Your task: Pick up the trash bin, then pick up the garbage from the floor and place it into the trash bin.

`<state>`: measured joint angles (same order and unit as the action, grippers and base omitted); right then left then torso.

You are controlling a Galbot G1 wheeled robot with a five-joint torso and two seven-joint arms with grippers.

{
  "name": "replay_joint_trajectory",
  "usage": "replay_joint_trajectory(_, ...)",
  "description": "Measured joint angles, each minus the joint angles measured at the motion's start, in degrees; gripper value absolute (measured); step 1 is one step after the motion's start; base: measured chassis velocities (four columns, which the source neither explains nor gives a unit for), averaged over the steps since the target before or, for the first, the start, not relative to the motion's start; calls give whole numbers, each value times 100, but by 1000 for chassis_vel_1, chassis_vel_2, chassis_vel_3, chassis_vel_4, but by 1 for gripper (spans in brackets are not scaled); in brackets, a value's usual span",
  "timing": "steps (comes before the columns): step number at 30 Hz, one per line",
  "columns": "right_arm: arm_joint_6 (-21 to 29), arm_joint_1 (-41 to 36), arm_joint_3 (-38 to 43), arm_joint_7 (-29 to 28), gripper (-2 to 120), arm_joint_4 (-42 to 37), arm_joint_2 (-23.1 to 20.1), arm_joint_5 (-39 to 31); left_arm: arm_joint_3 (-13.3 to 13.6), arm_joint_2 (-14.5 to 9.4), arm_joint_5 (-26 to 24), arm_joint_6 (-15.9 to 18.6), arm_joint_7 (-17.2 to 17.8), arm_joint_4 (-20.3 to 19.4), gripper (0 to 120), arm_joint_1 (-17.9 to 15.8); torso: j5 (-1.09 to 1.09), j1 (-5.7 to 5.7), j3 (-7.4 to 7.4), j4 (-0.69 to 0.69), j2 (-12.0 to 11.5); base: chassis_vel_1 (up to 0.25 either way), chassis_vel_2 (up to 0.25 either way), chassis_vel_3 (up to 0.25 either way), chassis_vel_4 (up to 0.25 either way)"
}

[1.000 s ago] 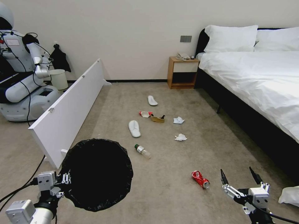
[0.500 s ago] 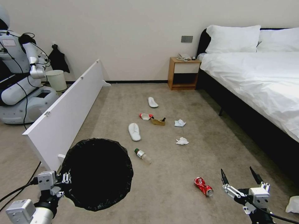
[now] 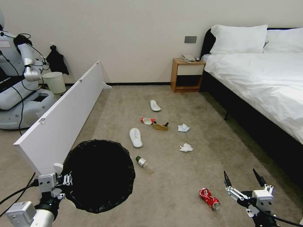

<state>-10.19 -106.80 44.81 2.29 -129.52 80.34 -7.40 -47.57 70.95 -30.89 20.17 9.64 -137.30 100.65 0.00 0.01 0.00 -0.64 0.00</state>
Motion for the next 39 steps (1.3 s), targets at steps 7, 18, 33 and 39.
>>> replay_joint_trajectory(7, 0, 0, 0, 8, 100, 0, -5, -8, -3, 0, -4, 2, -1, 0, 2, -3, 0, 0, 0, 0, 0, -74, 89, 71, -84)
replay_joint_trajectory(18, 574, -139, -145, -233, 100, 4, -60, -5, -30, -1, -24, 2, -2, 7, 2, -15, 0, 1, 0, 0, 0, -69, 57, 82, -61)
replay_joint_trajectory(33, 1872, 143, -581, -342, 100, 918, -415, -439, -391, 48, -184, 29, 14, -136, 2, 161, 0, 0, 0, 0, 0, 0, 0, 0, 0)
replay_joint_trajectory(39, 2251, 398, -872, -352, 100, 1336, -656, -610, -604, 79, -262, 48, 18, -205, 2, 273, 0, 0, 0, 1, 0, 0, 0, 0, 0)
